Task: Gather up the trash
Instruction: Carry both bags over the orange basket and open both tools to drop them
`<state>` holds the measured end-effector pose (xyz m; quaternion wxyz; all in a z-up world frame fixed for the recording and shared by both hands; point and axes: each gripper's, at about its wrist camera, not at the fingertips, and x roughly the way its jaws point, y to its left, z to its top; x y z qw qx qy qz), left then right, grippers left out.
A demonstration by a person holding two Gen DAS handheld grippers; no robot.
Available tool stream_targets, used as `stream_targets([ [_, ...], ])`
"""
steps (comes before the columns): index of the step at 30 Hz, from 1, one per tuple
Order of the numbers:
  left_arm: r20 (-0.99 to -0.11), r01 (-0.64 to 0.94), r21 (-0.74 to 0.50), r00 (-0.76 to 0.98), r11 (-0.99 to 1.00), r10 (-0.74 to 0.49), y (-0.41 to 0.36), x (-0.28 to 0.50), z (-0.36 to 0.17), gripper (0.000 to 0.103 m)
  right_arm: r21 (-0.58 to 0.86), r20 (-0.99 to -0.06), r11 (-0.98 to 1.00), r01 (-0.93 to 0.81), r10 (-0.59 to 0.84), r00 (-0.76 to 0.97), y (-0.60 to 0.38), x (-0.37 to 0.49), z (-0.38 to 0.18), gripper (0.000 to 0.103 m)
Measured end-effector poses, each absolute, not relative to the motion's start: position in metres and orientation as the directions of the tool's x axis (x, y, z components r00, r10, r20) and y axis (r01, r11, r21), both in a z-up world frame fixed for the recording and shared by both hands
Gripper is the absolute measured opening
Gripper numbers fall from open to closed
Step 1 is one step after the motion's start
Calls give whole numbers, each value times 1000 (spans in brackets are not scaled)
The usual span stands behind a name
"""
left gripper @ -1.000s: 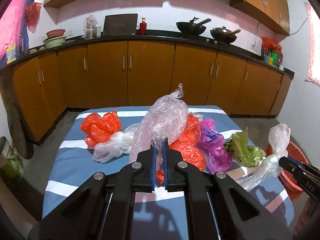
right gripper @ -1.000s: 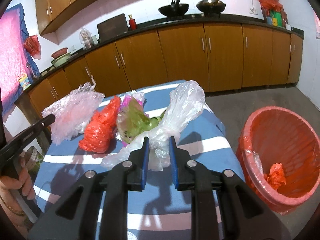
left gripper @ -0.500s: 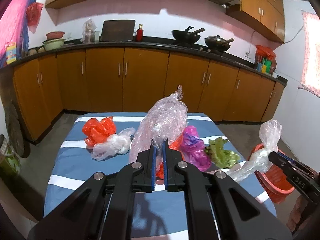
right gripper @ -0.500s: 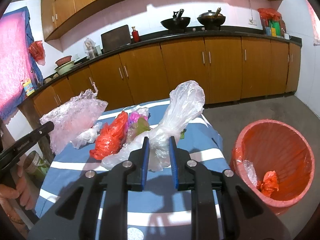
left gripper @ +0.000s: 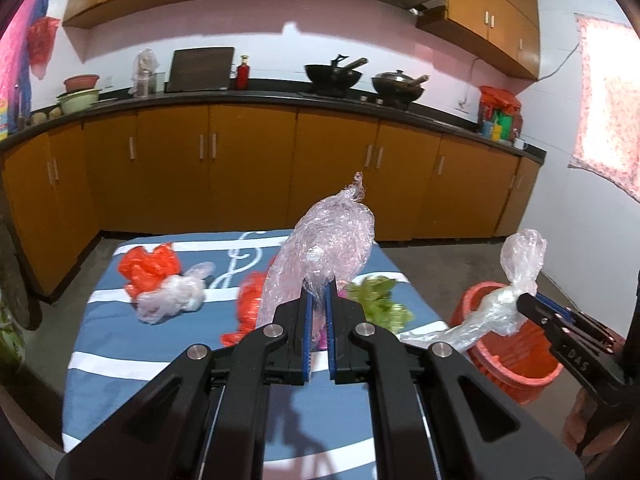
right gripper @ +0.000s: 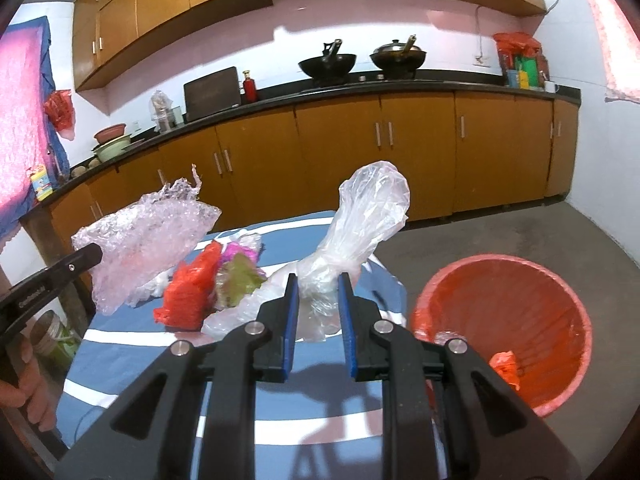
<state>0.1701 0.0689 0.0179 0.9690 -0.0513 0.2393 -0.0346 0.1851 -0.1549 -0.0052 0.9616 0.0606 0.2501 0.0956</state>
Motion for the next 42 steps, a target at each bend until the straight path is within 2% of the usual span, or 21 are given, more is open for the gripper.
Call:
stream_targets([
  [27, -481, 331, -160, 797, 930, -366, -89, 189, 4, 6, 156, -507, 973, 172, -71, 859, -311, 180, -29, 20],
  [42, -526, 434, -173, 718, 884, -456, -157, 220, -24, 6, 102, -542, 962, 254, -160, 825, -357, 194, -58, 20],
])
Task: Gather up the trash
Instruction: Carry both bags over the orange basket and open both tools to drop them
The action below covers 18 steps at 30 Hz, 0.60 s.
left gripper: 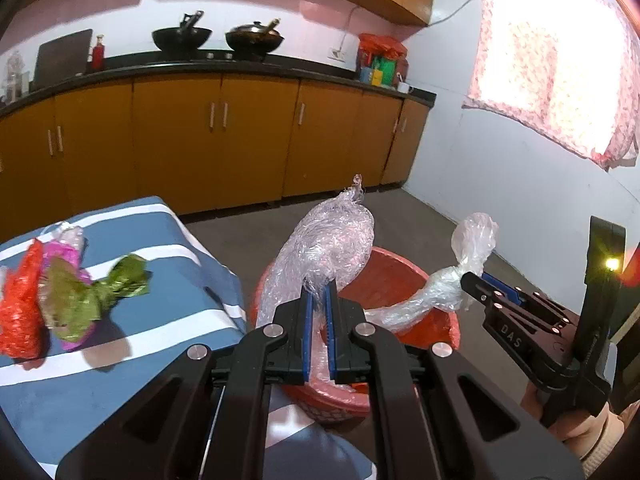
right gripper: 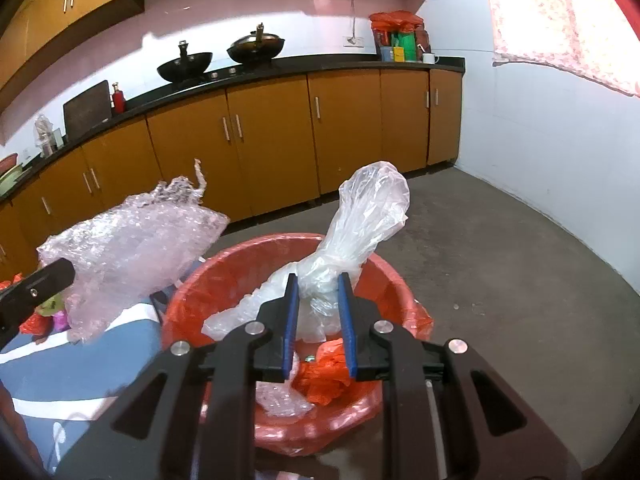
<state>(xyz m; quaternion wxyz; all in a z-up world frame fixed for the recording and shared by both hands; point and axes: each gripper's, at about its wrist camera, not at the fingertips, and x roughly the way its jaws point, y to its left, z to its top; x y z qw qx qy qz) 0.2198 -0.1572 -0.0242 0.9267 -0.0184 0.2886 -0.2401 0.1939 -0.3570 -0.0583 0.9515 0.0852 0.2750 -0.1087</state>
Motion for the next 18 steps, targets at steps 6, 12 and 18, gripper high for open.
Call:
stream_targets([
  [6, -543, 455, -167, 697, 874, -467, -175, 230, -33, 6, 111, -551, 958, 264, -162, 819, -369, 201, -66, 20],
  [12, -559, 478, -172, 672, 861, -485, -190, 237, -43, 6, 112, -557, 961, 252, -149, 817, -372, 209, -70, 21],
  [18, -580, 469, -189, 656, 863, -483, -195, 239, -50, 25, 130, -566, 961, 243, -129, 814, -377, 206, -77, 31],
])
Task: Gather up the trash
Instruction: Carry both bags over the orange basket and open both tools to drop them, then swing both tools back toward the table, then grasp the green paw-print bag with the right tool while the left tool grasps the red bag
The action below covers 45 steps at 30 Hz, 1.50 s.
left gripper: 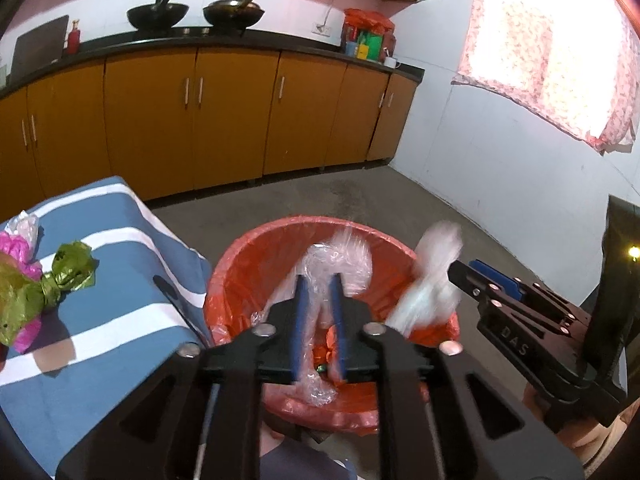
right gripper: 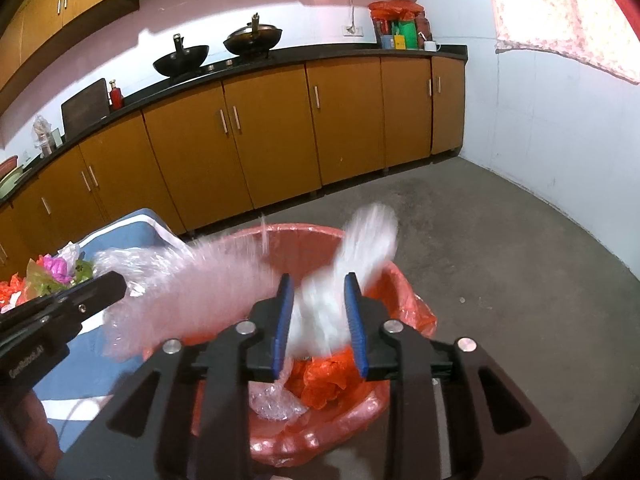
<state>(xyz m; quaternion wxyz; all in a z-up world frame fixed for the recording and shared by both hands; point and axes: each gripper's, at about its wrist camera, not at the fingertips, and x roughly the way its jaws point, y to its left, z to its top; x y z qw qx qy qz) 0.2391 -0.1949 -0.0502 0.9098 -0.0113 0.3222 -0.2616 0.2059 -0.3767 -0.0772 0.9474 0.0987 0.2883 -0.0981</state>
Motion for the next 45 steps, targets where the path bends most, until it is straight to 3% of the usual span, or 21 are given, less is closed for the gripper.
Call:
stream_targets([
  [1, -580, 462, -191, 659, 866, -479, -193, 239, -51, 33, 132, -568, 960, 245, -130, 813, -378, 205, -78, 31],
  [15, -536, 336, -168, 758, 927, -372, -113, 214, -34, 40, 139, -560, 971, 193, -83, 824, -348, 206, -63, 39],
  [23, -495, 148, -46, 856, 988, -152, -18, 182, -30, 49, 161, -560, 987, 5, 87, 824, -265, 224, -54, 43],
  [31, -504, -142, -22, 856, 990, 111, 92, 167, -44, 56, 208, -559, 961, -181, 268, 784, -166, 244, -54, 44],
  [35, -514, -231, -46, 840, 972, 175, 129, 158, -49, 58, 242, -538, 930, -276, 365, 760, -113, 255, -51, 56],
  [39, -513, -271, -53, 833, 961, 206, 150, 155, -50, 59, 200, -530, 927, -317, 375, 761, -68, 267, -49, 68],
  [45, -508, -269, -74, 839, 960, 196, 161, 160, -54, 61, 127, -570, 943, -308, 323, 755, -34, 287, -65, 69],
])
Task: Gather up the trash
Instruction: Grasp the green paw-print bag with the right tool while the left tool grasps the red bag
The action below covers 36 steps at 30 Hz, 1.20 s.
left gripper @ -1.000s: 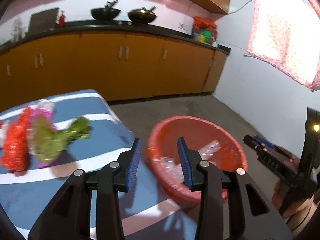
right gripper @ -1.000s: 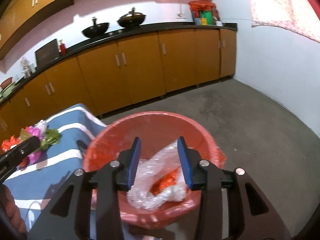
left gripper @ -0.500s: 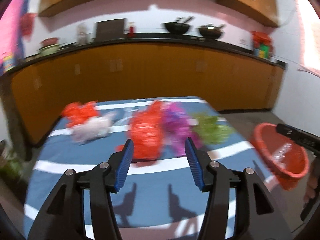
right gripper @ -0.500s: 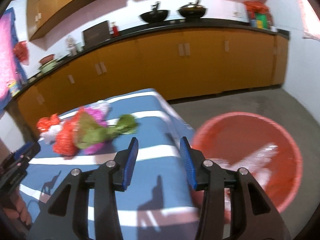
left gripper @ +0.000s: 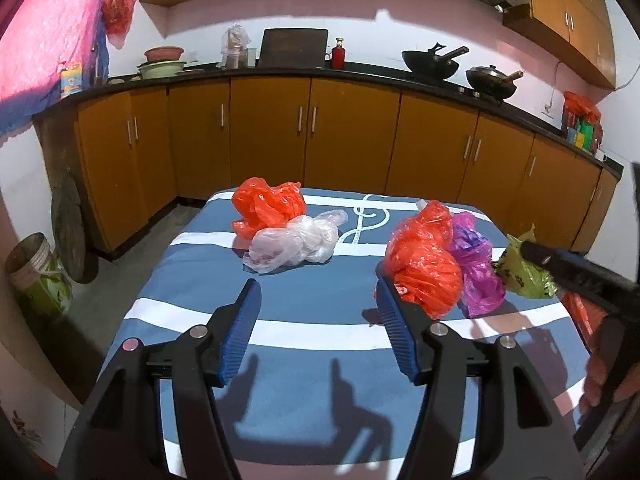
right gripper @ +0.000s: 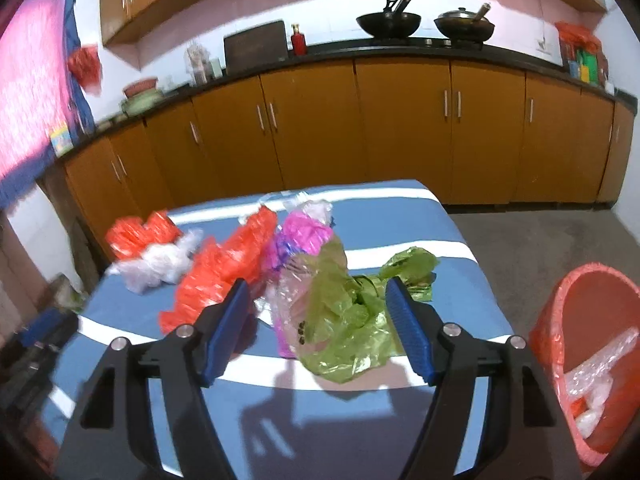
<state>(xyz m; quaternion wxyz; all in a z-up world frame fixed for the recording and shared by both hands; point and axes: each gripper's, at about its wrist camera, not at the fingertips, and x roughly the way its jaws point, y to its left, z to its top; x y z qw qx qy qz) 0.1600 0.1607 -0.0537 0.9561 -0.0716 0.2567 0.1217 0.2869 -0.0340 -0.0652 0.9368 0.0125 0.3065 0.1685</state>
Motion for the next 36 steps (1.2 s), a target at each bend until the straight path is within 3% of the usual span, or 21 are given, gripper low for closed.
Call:
stream_targets([
  [2, -507, -258, -76, 842, 963, 185, 159, 163, -55, 61, 108, -586, 953, -284, 292, 756, -35, 292, -72, 68],
  [4, -508, -243, -78, 844, 967, 171, 158, 167, -56, 61, 113, -594, 959, -260, 275, 756, -42, 295, -77, 60],
  [5, -508, -235, -79, 846, 969, 163, 156, 170, -56, 61, 118, -599, 962, -247, 268, 755, -46, 296, -79, 49],
  [6, -510, -222, -81, 847, 972, 151, 153, 174, -57, 61, 121, -605, 962, -243, 266, 751, -48, 298, -81, 25],
  [8, -516, -200, -82, 846, 976, 130, 149, 180, -57, 61, 139, -630, 957, -253, 282, 724, -53, 300, -87, 6],
  [22, -539, -98, -33, 840, 995, 65, 107, 227, -66, 75, 182, -609, 953, -241, 301, 734, -74, 290, -96, 3],
  [36, -624, -126, -31, 778, 991, 79, 106, 254, -85, 74, 203, -612, 950, -238, 312, 727, -86, 290, -95, 4],
])
